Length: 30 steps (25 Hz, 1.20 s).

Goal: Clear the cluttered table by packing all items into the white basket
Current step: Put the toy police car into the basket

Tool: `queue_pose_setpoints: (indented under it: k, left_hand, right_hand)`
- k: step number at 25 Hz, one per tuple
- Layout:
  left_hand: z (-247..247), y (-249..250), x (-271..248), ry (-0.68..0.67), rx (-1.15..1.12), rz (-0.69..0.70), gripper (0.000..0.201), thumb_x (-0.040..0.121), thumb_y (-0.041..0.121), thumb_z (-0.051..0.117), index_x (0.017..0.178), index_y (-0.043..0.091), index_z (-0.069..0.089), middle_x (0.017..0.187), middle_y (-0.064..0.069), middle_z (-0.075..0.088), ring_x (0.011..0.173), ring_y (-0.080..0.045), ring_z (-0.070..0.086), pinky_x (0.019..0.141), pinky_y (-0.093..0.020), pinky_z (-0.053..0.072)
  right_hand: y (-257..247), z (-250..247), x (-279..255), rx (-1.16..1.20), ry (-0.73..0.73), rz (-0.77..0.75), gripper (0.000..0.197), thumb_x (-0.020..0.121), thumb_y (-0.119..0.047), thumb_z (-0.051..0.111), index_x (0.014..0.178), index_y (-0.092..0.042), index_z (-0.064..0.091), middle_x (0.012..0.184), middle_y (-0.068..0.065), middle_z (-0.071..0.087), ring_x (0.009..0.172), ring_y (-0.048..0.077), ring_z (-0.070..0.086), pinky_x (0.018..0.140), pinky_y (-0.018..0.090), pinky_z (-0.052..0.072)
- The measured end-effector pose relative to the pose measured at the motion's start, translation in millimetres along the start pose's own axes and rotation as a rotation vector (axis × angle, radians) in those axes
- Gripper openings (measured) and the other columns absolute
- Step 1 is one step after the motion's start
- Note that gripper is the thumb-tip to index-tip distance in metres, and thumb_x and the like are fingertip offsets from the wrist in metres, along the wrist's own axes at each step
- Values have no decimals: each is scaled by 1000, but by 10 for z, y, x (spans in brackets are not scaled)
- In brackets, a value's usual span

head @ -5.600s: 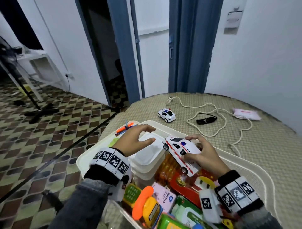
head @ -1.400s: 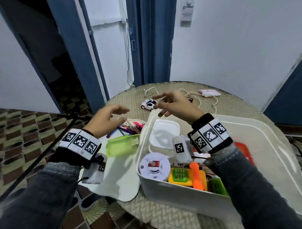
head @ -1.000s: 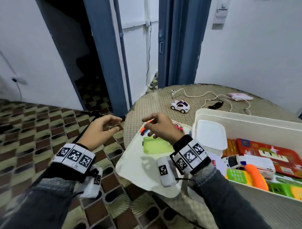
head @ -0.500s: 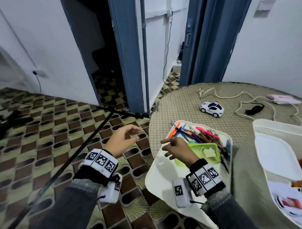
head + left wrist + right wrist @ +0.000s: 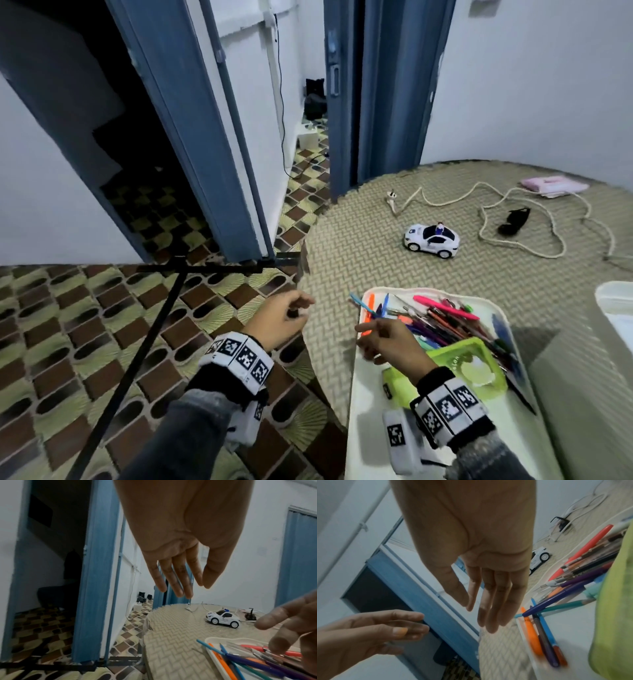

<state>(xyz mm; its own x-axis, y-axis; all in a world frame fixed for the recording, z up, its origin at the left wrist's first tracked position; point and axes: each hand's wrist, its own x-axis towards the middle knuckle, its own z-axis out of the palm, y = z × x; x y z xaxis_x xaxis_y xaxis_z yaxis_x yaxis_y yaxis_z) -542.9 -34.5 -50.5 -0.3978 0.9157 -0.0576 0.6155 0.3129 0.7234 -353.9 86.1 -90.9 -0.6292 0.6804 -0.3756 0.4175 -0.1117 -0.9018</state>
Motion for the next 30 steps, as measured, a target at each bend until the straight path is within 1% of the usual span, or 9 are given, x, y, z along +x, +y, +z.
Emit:
queue_pose_setpoints:
  k: [2,5,7,10,13,20,24,27,30]
  left_hand:
    - [6,-89,313,-51,-11,38,25,88,9,62,111,20,63,108,7,65,95,-5,60,86,-17,47]
    - [20,-189,699,-138,-51,78,26,89,7,62,112,17,62,107,6,63,89,3,55,81,-6,41]
    - [4,-323,977,-183,-27,98,26,89,8,62,112,19,61,111,4,62,102,-6,56,94,-17,43]
    - [-21,-590,1391,-280,284,174,31,91,18,57,122,22,56,125,5,57,120,-14,49,104,-34,37]
    - [36,-793,1694,-404,435,239,37,95,25,52,131,24,48,135,6,51,126,-15,44,107,-36,32]
    - [419,-840,2458,-518,364,311,47,96,29,50,140,20,38,147,1,39,135,-17,35,110,-35,27]
    - [701,-866,2861,-611,422,241,68,93,40,54,150,25,19,160,3,10,147,-16,6,118,-37,10]
    - [932,-962,3028,-739,517,217,97,84,67,49,150,29,-10,155,5,-25,143,-18,-25,116,-38,-12]
    - [1064,-1017,3003,-722,562,255,124,40,103,6,134,34,-36,139,7,-49,129,-17,-46,102,-32,-33]
  right_hand:
    - [-33,-43,156,41,108,-10,18,87,5,55,89,-10,65,72,12,66,52,18,55,45,19,43]
    - [-65,-69,409,109,229,-9,22,89,4,54,84,-16,64,77,11,67,50,9,57,48,17,43]
    - [-95,-25,602,162,296,24,19,89,4,53,87,-11,65,73,8,66,51,12,56,48,18,42]
    - [-152,153,863,208,387,71,21,88,5,54,80,-13,63,70,11,63,52,15,55,45,17,41]
    - [-151,344,1056,221,441,130,22,89,5,52,81,-12,63,74,12,62,49,10,55,42,15,41]
    - [-92,340,1368,125,553,183,23,85,2,56,78,-18,66,77,10,67,59,14,57,51,22,47]
    - [4,71,1530,38,588,213,31,82,2,56,72,-26,65,66,-4,67,55,12,60,50,24,48]
    - [-3,-198,1707,-50,594,224,28,82,0,58,76,-27,66,81,6,70,65,17,64,55,21,48]
    - [-71,-537,1918,-112,622,131,23,83,3,60,82,-19,67,84,2,69,74,14,62,68,19,48]
